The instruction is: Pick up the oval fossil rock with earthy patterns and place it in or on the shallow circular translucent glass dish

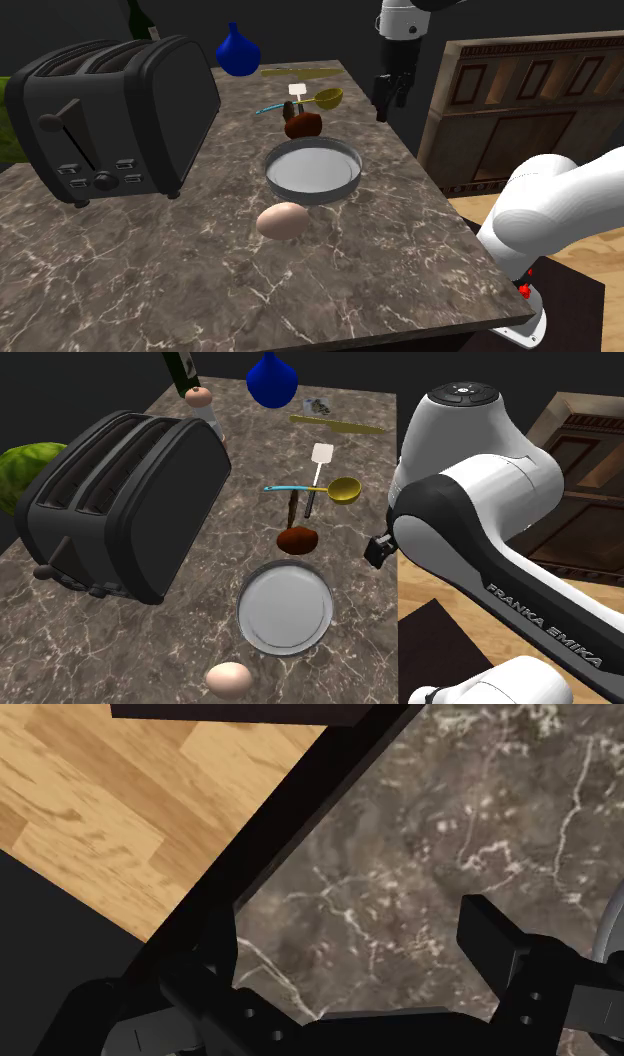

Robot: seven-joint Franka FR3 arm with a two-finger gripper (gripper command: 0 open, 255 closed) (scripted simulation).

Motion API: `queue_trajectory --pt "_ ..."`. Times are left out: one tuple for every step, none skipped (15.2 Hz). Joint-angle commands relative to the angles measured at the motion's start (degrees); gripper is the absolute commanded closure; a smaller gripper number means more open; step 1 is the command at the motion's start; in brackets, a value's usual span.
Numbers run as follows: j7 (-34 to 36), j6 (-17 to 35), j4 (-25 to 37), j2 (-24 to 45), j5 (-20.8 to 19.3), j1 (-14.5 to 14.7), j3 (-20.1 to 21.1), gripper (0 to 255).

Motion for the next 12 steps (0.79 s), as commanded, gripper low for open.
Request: queue_trajectory --pt "0.0 0.0 0.0 0.0 0.0 0.0 0.0 0" --pt "1.6 1.4 0.5 1.3 1.6 -0.1 0.2 0" --pt "3.2 2.9 1.1 2.7 3.1 -0.1 0.3 0" --pt "4.7 4.4 1.7 4.0 4.7 -0.2 0.5 0" --pt "6.2 5.9 2.4 5.4 6.2 -0.2 0.6 0" --pt "7.6 7.4 3.1 6.7 7.6 -0.2 0.7 0" --pt "9.0 8.9 3.8 8.1 9.1 -0.2 0.8 0" --pt "10.3 10.4 4.6 9.5 10.5 -0.3 0.9 0" --pt "11.6 11.8 5.4 10.8 11.9 -0.3 0.9 0" --pt "12.8 13.3 6.3 12.2 13.3 -0.3 1.0 0" --pt "13.9 14.8 7.2 13.6 14.6 -0.3 1.0 0" --pt "15.1 16.3 8.1 15.0 16.0 -0.3 1.0 0"
